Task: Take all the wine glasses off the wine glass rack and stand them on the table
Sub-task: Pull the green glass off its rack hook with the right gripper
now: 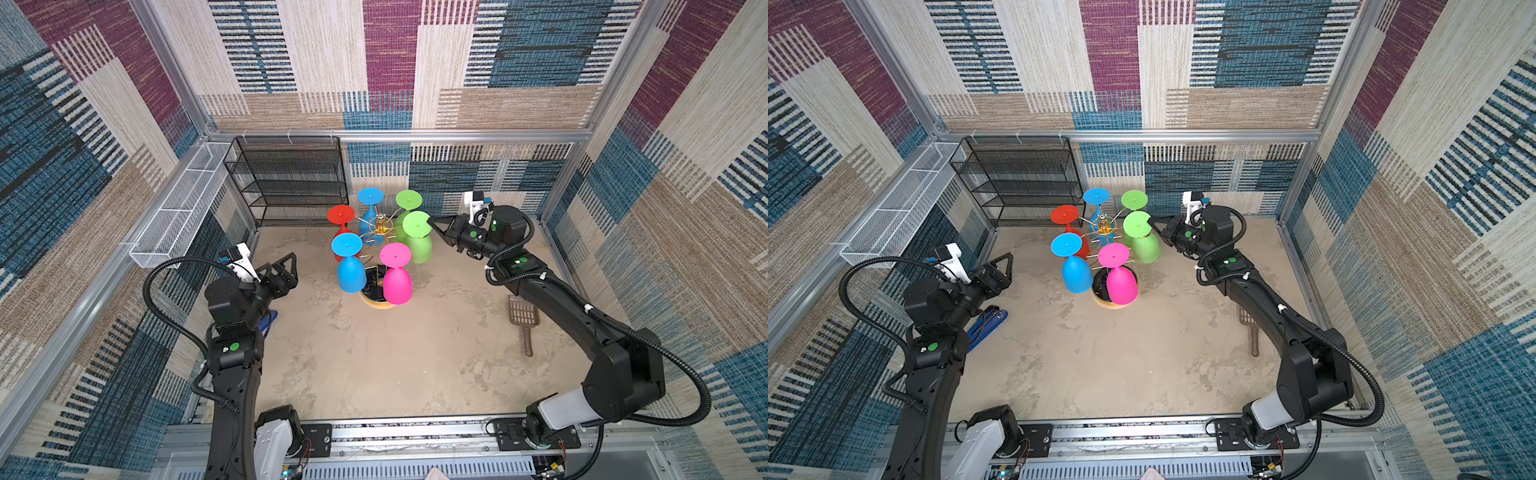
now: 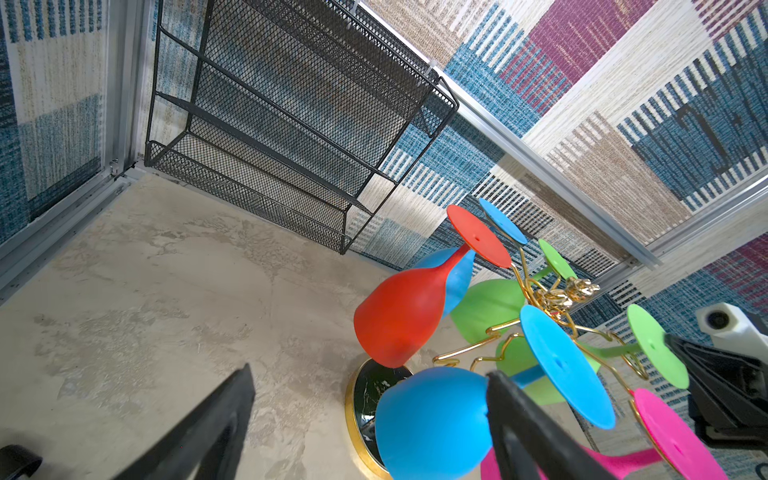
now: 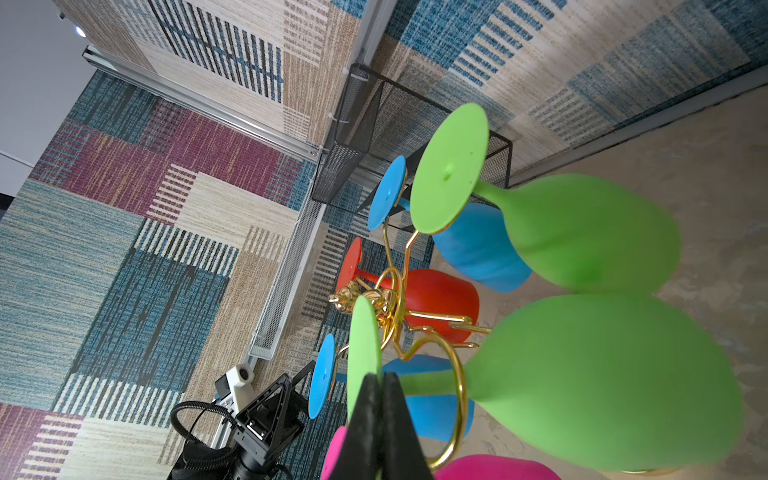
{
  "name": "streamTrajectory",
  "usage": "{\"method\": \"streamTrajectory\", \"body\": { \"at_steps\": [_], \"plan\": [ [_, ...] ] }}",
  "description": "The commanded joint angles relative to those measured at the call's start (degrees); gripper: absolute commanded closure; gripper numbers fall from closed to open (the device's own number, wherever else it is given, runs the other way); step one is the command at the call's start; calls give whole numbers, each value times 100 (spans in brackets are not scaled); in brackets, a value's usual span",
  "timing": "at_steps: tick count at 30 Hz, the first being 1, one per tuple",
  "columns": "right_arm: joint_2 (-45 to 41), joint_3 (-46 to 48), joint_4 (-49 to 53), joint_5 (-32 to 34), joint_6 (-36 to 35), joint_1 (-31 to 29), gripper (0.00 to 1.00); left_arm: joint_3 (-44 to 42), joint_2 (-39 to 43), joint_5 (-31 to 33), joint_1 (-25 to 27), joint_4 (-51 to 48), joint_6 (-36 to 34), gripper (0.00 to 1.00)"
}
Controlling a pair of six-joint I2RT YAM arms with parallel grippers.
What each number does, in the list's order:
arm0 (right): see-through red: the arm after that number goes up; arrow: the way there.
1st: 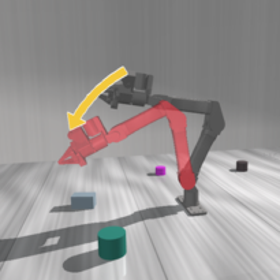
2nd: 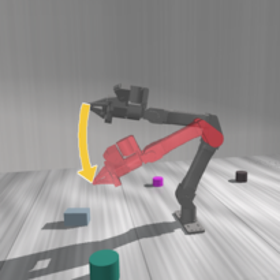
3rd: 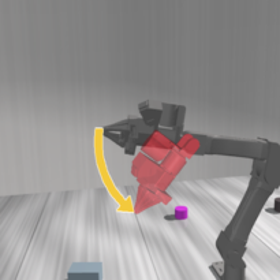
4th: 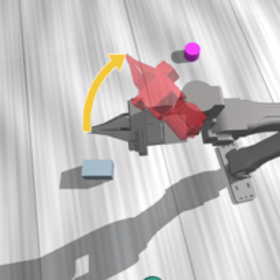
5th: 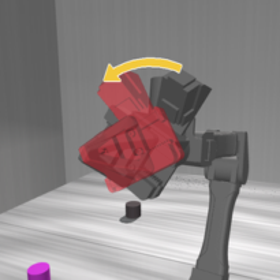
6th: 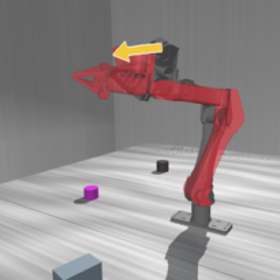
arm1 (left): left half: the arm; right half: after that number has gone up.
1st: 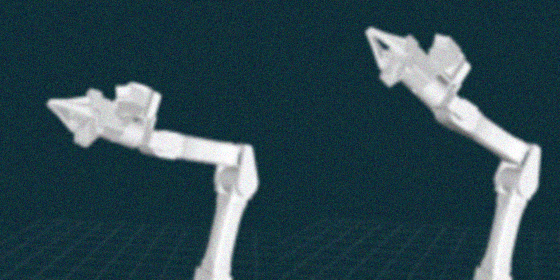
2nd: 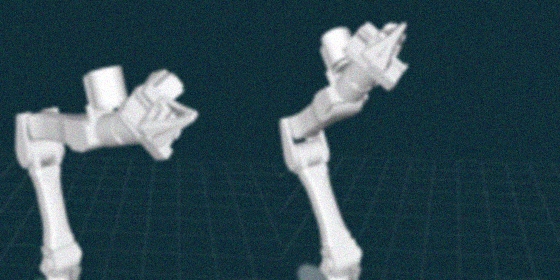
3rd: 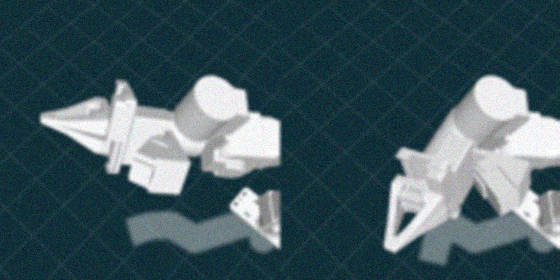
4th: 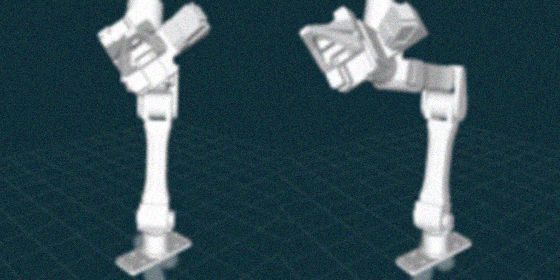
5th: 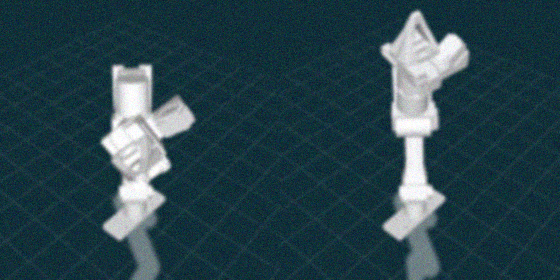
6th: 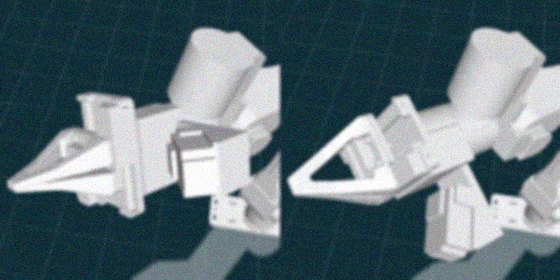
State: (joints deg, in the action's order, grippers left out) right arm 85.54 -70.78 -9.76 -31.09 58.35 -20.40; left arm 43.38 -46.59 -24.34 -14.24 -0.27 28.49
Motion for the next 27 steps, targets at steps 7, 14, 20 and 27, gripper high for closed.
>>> {"method": "streamTrajectory", "body": {
  "at_steps": [7,14,20,27],
  "plan": [
    [169,-198,-158,143,-133,-124,100,-5,26,-57,-15,142,21,11],
    [253,-324,-61,249,-239,-200,100,-13,42,-62,-17,166,21,11],
    [327,-353,-70,281,-236,-237,100,-18,49,-61,-16,163,24,11],
    [383,-366,-79,336,-236,-270,100,-26,55,-61,-15,168,24,11]
  ]
}}
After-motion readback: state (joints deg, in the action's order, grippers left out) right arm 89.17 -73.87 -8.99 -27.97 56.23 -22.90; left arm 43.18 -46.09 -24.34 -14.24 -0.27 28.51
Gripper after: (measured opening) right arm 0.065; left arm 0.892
